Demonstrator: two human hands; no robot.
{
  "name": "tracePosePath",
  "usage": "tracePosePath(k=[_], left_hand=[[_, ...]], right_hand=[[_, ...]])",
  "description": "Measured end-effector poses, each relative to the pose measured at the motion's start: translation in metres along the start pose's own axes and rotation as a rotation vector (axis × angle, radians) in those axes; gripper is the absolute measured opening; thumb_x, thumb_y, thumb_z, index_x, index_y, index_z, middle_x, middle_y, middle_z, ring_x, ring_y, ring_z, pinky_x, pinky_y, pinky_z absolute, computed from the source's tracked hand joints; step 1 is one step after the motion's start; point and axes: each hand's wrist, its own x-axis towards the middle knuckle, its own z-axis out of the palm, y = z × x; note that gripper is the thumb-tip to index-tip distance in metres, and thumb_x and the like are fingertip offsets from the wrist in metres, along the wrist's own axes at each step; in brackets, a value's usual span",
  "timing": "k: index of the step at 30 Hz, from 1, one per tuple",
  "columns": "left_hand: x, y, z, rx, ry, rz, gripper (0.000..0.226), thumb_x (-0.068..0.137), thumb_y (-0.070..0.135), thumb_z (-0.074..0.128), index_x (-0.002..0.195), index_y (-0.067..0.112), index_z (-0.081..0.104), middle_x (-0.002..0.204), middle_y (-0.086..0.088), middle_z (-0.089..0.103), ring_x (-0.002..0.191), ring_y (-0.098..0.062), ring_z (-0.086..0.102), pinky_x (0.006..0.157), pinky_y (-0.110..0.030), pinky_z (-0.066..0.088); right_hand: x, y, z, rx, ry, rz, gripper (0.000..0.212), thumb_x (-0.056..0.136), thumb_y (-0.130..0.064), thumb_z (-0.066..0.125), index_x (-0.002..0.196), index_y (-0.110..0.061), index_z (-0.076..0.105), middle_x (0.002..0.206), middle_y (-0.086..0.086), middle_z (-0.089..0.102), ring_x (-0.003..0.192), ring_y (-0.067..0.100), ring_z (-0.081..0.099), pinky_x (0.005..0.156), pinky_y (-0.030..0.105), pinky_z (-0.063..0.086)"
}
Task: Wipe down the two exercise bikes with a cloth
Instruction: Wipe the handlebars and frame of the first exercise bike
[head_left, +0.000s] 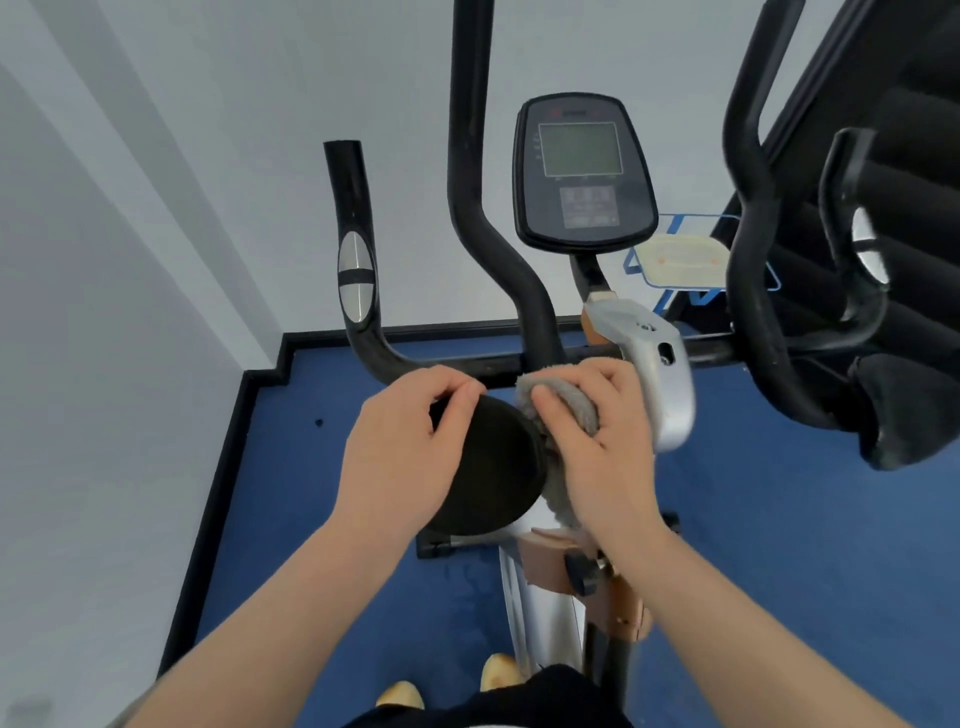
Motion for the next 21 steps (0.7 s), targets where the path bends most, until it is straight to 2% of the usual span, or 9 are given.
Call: tracePosePath(k=[3,6,8,11,12,14,16,18,21], left_hand=[[0.001,0.000,-0.001,-0.042,0.000,0.008,0.016,0.096,0.028,0.057,0.092,0.036,0.071,0.089,0.028,0.067,0.092,0.007,0.059,0.077,-0.003,0.038],[-0.002,0.000,0.000,-0.143,0.076,-0.027,0.020,0.099,0.025,0.053,0.088,0.034,0.067,0.083,0.019,0.067,0.081,-0.002,0.061,0.068,-0.007,0.041],[-0.004,0.000,0.000,-0.210,0.128,-0.069,0.023,0.100,0.023,0.050,0.085,0.033,0.063,0.082,0.017,0.066,0.079,-0.002,0.060,0.067,-0.007,0.041],[-0.006,0.001,0.002,-0.224,0.140,-0.078,0.022,0.101,0.019,0.048,0.088,0.029,0.063,0.086,0.020,0.066,0.085,0.004,0.060,0.070,-0.003,0.039],[-0.006,0.002,0.002,-0.226,0.138,-0.078,0.022,0.101,0.018,0.047,0.088,0.028,0.063,0.087,0.021,0.066,0.086,0.004,0.060,0.071,-0.003,0.038],[-0.005,0.002,0.002,-0.235,0.133,-0.080,0.022,0.101,0.016,0.047,0.088,0.026,0.062,0.085,0.019,0.066,0.085,0.002,0.061,0.071,-0.005,0.039],[-0.004,0.002,0.002,-0.246,0.139,-0.081,0.024,0.101,0.015,0.046,0.087,0.027,0.062,0.084,0.019,0.066,0.084,0.000,0.061,0.071,-0.007,0.040],[-0.005,0.002,0.001,-0.236,0.145,-0.079,0.025,0.101,0.014,0.046,0.086,0.028,0.062,0.084,0.020,0.065,0.085,0.000,0.060,0.070,-0.005,0.040],[-0.006,0.003,0.001,-0.184,0.147,-0.068,0.025,0.100,0.017,0.048,0.085,0.031,0.062,0.084,0.020,0.065,0.083,0.000,0.060,0.069,-0.005,0.040]], right_hand=[[0.022,-0.022,-0.007,-0.135,-0.055,0.045,0.011,0.092,-0.033,0.061,0.097,-0.027,0.068,0.100,-0.011,0.059,0.091,-0.003,0.052,0.075,0.009,0.037],[0.023,-0.044,0.009,-0.454,-0.295,-0.052,0.029,0.095,-0.052,0.044,0.095,-0.032,0.065,0.087,-0.014,0.063,0.082,0.001,0.055,0.072,0.014,0.040],[0.013,-0.048,0.009,-0.422,-0.359,0.014,0.039,0.096,-0.057,0.035,0.090,-0.031,0.064,0.077,-0.012,0.065,0.077,0.003,0.058,0.071,0.025,0.044],[0.005,-0.048,-0.007,-0.177,-0.367,0.146,0.044,0.095,-0.061,0.028,0.085,-0.041,0.066,0.081,-0.020,0.067,0.083,-0.005,0.059,0.076,0.021,0.042],[0.008,-0.049,-0.008,-0.137,-0.383,0.167,0.044,0.095,-0.061,0.028,0.087,-0.044,0.068,0.084,-0.022,0.068,0.086,-0.007,0.059,0.080,0.020,0.043],[0.015,-0.049,-0.001,-0.208,-0.412,0.140,0.041,0.098,-0.054,0.034,0.089,-0.038,0.070,0.087,-0.019,0.070,0.085,-0.005,0.060,0.083,0.021,0.044],[0.015,-0.052,0.007,-0.335,-0.418,0.081,0.026,0.099,-0.043,0.042,0.093,-0.033,0.065,0.087,-0.019,0.066,0.082,-0.002,0.058,0.076,0.022,0.045],[0.007,-0.049,0.003,-0.376,-0.414,0.016,0.009,0.097,-0.040,0.047,0.104,-0.039,0.053,0.089,-0.021,0.060,0.081,-0.002,0.056,0.068,0.013,0.041],[0.000,-0.045,-0.007,-0.368,-0.426,0.005,0.022,0.094,-0.041,0.051,0.114,-0.045,0.043,0.096,-0.025,0.057,0.083,-0.004,0.055,0.065,0.009,0.039]])
